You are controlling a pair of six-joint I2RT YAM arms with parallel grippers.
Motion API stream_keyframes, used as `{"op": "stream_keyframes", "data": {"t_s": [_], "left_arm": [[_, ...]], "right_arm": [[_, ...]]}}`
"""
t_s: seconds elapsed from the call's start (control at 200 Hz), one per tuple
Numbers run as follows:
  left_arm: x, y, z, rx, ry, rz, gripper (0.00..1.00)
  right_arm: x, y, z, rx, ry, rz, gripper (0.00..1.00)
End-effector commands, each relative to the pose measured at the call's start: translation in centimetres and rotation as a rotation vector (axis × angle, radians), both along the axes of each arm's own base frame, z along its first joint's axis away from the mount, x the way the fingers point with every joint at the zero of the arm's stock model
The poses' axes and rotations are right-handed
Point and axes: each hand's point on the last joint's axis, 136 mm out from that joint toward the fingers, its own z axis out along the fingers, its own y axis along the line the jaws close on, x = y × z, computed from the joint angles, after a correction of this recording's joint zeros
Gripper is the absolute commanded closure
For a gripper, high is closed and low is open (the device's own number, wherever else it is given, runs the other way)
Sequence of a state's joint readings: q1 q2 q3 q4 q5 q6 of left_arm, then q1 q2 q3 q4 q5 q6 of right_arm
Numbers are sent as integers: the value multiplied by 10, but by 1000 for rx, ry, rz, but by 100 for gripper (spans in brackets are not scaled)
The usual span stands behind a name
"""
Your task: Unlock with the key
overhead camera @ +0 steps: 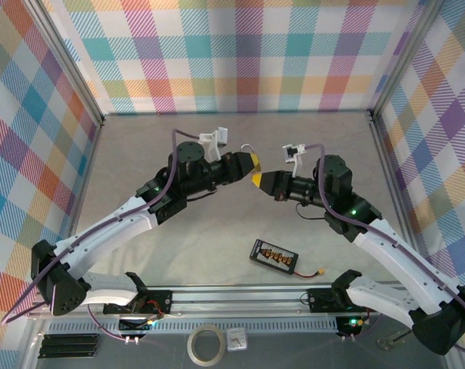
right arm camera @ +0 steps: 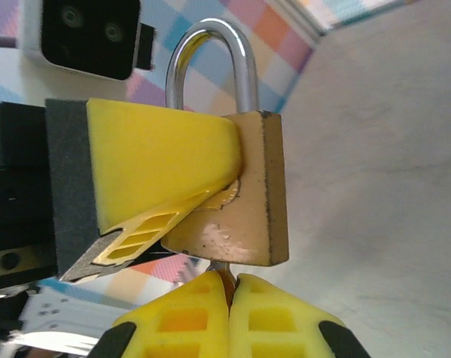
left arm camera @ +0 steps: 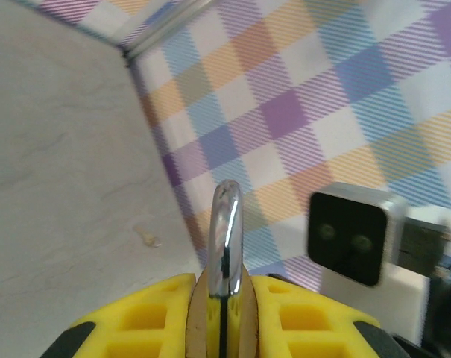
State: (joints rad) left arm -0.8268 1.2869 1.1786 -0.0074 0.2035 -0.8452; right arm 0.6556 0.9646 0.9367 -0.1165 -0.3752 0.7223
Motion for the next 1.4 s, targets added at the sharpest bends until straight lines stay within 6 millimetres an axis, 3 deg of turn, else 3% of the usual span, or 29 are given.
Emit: {"op": "stream_keyframes", "data": {"t_s": [0.0,0.195,0.32,0.5,0.69,0.81,1.01,1.215,1.395], "left_arm": [[-37,-26,-65,181,189,-98,100],[-38,-29,-73,217,226,-69,100],[-38,-36,-59,147,193,-90,100],[-39,-37,-60,136,206,-97,100],[-40,-31,-35,60,105,-94,100],[-38,-14,-21,42,51,-63,100],[-35,3,10,-75,-45,-59,100],[-46,7,44,-208,-166,-96,100],[-46,23,66,-264,-251,-47,100]], "right_arm": [[-1,11,26,-72,-201,8,100],[-1,14,26,-158,-262,-1,100],[-2,14,21,-140,-251,0,100],[-3,11,20,-138,-263,-1,100],[-3,2,21,-53,-194,11,100],[-6,-15,22,-27,-173,-8,82],[-23,-21,22,65,-145,31,54],[-20,-24,24,300,-51,61,50],[-26,-25,45,455,-64,108,50]]}}
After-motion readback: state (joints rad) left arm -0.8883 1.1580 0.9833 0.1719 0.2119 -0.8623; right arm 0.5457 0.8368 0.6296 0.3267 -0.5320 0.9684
